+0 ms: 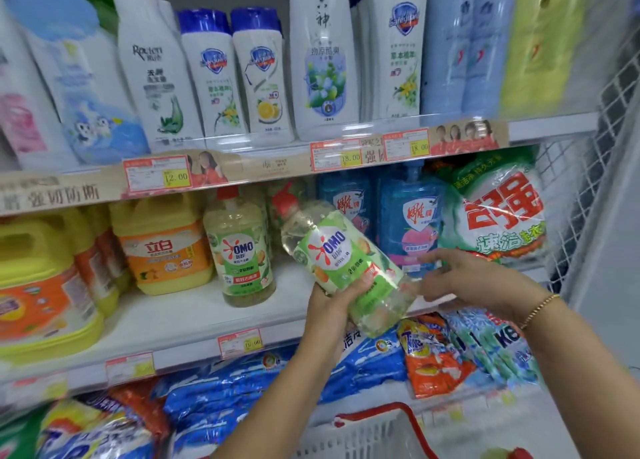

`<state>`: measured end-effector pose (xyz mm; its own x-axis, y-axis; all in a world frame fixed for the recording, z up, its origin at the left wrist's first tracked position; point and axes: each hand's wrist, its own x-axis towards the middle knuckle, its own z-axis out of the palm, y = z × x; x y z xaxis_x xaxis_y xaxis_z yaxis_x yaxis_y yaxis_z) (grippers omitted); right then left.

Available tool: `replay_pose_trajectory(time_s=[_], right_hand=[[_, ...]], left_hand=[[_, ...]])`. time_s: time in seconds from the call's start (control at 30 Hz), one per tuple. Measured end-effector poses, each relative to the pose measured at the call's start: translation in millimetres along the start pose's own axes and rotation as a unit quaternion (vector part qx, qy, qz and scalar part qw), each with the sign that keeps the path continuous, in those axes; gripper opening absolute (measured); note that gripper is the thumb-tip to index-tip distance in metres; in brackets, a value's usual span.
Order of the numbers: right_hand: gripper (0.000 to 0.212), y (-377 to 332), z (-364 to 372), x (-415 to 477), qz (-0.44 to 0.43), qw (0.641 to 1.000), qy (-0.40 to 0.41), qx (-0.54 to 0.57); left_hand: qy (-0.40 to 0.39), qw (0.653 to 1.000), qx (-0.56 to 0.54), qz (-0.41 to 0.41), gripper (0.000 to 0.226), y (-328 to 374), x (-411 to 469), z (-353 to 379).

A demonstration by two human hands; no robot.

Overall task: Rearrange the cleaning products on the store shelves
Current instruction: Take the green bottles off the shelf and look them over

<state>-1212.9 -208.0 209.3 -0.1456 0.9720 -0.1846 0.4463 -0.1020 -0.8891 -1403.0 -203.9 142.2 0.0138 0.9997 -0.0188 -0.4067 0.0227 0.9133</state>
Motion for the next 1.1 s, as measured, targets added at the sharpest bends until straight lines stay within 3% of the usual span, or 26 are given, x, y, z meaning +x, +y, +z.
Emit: replay_pose_trajectory(time_s=[0.07,0.13,0.3,0.43,0.63,0.73,0.83,0.93,1.03,1.1], right_hand=[[0.078,2,6,-18,-0.043,0.999,0.001,0.011],[0.091,5,23,-29,-0.086,0.996,-0.016,0.006],[0.065,5,68,-34,-0.211,0.975,-0.061,-0.019],[0.063,-1,93,-33,-0.257,0.962,-0.095,-0.004],[0.059,-9,133,-18,-0.292,0.952,-0.068,0.062],[0.056,-5,152,-17,-0.304,0.949,0.021,0.081],[0.05,0,165,-21,-0.367,0.922,0.123,-0.001],[0.072,7,177,-22,-0.445,0.873,0.157,-0.121],[0.109,12,200,-23,-0.448,0.86,0.18,-0.167],[0.118,11,210,-19,-0.466,0.833,0.239,-0.18]], left_hand=[[0.004,0.997,0.07,0.029,0.064,-3,-17,-12],[0.006,0.985,0.154,0.075,0.071,-4,-32,-27],[-0.02,0.924,0.35,0.15,0.087,15,-67,-65],[-0.006,0.902,0.387,0.191,0.082,35,-83,-88],[0.06,0.916,0.344,0.196,0.088,48,-86,-114],[0.081,0.938,0.275,0.194,0.083,54,-84,-114],[0.09,0.956,0.196,0.2,0.079,59,-86,-109],[0.104,0.965,0.124,0.205,0.073,60,-89,-107],[0.105,0.969,0.086,0.207,0.07,58,-93,-105],[0.103,0.97,0.068,0.21,0.07,56,-97,-104]])
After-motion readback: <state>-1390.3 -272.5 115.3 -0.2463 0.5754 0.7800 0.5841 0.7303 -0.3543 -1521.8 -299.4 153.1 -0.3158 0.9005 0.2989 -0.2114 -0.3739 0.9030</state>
